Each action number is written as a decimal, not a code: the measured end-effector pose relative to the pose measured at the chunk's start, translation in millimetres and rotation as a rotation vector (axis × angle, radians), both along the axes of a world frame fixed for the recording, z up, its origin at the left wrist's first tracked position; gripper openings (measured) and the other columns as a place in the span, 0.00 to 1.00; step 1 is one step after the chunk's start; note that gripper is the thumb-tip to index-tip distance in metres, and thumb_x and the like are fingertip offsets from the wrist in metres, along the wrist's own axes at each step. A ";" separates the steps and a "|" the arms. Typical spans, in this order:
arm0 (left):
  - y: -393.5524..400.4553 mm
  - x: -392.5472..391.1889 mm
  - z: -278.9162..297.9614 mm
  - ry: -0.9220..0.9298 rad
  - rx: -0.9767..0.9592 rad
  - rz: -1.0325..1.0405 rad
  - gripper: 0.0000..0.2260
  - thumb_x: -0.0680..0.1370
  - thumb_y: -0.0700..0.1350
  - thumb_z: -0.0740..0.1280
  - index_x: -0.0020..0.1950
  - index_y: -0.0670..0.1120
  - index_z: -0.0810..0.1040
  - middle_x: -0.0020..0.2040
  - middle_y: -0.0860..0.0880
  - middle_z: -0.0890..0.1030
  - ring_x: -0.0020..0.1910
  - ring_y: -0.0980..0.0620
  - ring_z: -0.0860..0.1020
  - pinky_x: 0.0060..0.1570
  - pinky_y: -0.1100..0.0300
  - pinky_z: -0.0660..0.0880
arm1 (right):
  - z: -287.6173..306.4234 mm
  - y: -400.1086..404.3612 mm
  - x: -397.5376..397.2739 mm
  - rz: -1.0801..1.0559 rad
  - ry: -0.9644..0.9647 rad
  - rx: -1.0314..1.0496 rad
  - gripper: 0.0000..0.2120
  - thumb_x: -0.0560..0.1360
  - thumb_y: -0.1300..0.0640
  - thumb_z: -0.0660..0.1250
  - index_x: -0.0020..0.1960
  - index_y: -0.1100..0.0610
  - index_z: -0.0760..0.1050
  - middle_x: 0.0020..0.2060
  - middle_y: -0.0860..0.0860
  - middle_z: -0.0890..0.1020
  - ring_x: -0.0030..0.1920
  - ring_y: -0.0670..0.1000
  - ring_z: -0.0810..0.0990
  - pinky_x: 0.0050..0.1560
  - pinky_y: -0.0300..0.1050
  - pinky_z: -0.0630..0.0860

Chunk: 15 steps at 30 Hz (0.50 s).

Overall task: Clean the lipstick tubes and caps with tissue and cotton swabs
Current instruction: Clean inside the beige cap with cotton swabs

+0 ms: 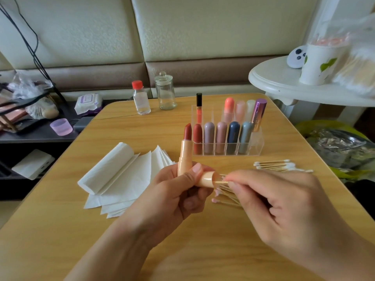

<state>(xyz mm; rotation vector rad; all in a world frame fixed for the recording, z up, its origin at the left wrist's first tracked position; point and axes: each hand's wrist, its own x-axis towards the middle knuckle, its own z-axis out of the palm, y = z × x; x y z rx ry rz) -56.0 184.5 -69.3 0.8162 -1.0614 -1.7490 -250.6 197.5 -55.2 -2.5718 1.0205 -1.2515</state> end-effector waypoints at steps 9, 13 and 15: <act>0.7 0.0 1.5 0.031 0.028 -0.004 0.11 0.75 0.46 0.65 0.43 0.40 0.81 0.30 0.46 0.71 0.26 0.55 0.62 0.30 0.62 0.59 | -3.1 3.7 4.9 -0.097 0.101 -0.108 0.12 0.77 0.59 0.63 0.42 0.61 0.82 0.27 0.47 0.73 0.26 0.48 0.66 0.27 0.38 0.61; 0.3 -0.8 0.2 0.046 0.047 -0.010 0.11 0.75 0.46 0.65 0.44 0.39 0.81 0.30 0.46 0.71 0.26 0.55 0.62 0.29 0.63 0.60 | -0.5 4.7 5.0 -0.030 0.027 -0.038 0.10 0.78 0.58 0.64 0.43 0.60 0.83 0.27 0.43 0.69 0.26 0.45 0.64 0.26 0.34 0.62; -0.8 -0.1 0.8 0.039 0.053 -0.010 0.10 0.75 0.46 0.65 0.42 0.41 0.82 0.30 0.45 0.71 0.26 0.55 0.62 0.29 0.63 0.60 | 1.6 3.6 6.1 -0.077 -0.028 -0.064 0.10 0.77 0.60 0.65 0.43 0.60 0.83 0.31 0.38 0.66 0.29 0.40 0.63 0.32 0.25 0.61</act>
